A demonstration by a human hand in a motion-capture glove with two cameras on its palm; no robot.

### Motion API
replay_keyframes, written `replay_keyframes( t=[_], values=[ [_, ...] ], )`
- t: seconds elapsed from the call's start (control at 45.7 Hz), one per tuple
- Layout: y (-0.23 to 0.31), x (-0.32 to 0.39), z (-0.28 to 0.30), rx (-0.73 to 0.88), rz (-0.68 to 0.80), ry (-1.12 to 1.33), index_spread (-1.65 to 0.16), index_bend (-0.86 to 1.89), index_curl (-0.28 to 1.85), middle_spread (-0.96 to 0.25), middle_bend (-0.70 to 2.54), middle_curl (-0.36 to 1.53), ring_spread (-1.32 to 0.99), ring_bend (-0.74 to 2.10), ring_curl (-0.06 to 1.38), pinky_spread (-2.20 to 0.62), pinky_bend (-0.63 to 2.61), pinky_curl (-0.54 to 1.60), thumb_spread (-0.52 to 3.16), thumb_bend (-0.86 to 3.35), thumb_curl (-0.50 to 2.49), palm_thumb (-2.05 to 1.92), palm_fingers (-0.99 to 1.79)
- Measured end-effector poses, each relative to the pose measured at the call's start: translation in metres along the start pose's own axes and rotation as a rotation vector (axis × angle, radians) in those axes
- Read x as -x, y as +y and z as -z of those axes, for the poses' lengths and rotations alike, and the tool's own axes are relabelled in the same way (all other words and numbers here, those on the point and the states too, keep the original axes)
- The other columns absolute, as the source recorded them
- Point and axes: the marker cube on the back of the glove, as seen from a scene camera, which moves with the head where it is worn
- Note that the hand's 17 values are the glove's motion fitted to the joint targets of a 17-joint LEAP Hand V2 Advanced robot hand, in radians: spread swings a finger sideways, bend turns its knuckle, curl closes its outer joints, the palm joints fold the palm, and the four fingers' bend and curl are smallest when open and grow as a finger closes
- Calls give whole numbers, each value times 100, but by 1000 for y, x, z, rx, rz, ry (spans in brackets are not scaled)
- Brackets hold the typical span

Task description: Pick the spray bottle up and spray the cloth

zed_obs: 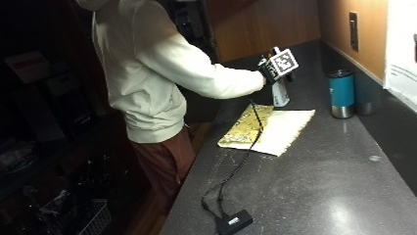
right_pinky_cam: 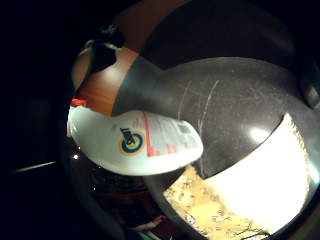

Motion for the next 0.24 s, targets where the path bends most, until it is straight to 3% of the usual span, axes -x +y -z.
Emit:
replay_keyframes(
  t=[0.241],
  values=[
    [12, 13, 24, -17, 24, 39, -33, 9, 25, -7, 19, 36, -9, 42, 35, 6, 39, 38, 86, -5, 47, 53, 43]
  ],
)
